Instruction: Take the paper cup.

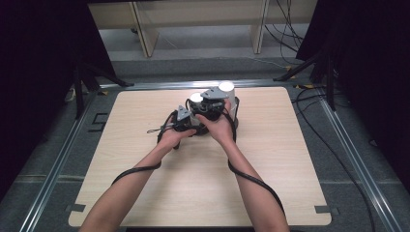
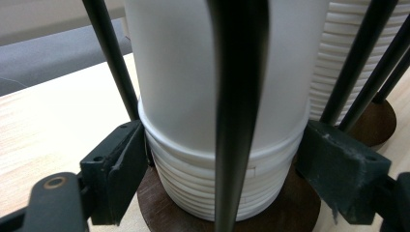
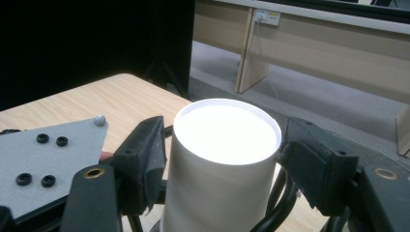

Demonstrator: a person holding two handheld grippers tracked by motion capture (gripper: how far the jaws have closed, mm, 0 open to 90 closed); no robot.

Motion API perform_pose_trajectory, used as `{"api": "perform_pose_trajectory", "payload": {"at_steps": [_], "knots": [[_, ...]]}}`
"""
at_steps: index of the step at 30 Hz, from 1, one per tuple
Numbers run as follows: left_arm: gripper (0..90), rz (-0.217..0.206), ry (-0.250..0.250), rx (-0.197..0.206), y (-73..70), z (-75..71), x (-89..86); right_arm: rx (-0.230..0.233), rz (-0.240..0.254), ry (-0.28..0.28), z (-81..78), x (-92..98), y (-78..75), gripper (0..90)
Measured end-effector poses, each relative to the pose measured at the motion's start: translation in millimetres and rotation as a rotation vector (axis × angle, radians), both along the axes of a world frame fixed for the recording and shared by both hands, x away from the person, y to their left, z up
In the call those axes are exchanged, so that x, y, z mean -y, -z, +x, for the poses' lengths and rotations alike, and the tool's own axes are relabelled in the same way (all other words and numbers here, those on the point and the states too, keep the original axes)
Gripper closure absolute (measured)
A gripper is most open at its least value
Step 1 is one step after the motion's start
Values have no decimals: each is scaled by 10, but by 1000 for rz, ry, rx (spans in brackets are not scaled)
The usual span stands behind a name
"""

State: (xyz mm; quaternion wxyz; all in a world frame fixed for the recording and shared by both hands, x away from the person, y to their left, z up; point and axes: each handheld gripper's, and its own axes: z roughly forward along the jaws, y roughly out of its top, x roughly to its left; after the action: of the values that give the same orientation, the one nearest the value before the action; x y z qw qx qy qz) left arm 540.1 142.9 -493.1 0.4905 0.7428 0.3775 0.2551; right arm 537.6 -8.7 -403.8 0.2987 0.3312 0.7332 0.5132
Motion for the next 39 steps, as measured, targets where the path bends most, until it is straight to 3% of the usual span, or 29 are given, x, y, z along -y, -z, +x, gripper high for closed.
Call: {"api": "perform_pose_trajectory", "payload": {"at_steps": [18, 23, 25, 28, 29, 32, 33, 37, 38, 39], "knots": [[186, 6, 1, -3, -5, -8, -8, -36, 26, 5, 79, -60, 65, 331], [186, 4, 1, -3, -5, -9, -9, -22, 32, 10, 102, -56, 74, 340], [187, 7, 4, 0, -4, -9, -10, -47, 49, 6, 89, -50, 69, 344], [187, 8, 4, 0, -4, -10, -10, -43, 53, -1, 93, -44, 67, 347], [187, 9, 4, 0, -3, -9, -10, -21, 45, -3, 96, -33, 55, 348], [186, 8, 5, -2, -3, -10, -9, -28, 66, 3, 83, -41, 38, 349], [186, 35, 10, -6, -11, -7, -22, -5, 52, -1, 88, -34, 16, 350], [186, 36, 11, -4, -10, -8, -21, -24, 55, -11, 76, -33, 9, 351], [186, 35, 11, -4, -10, -9, -20, -28, 77, -10, 65, -42, 12, 351], [185, 38, 11, -5, -11, -10, -21, -7, 60, -7, 59, -33, -9, 351]]}}
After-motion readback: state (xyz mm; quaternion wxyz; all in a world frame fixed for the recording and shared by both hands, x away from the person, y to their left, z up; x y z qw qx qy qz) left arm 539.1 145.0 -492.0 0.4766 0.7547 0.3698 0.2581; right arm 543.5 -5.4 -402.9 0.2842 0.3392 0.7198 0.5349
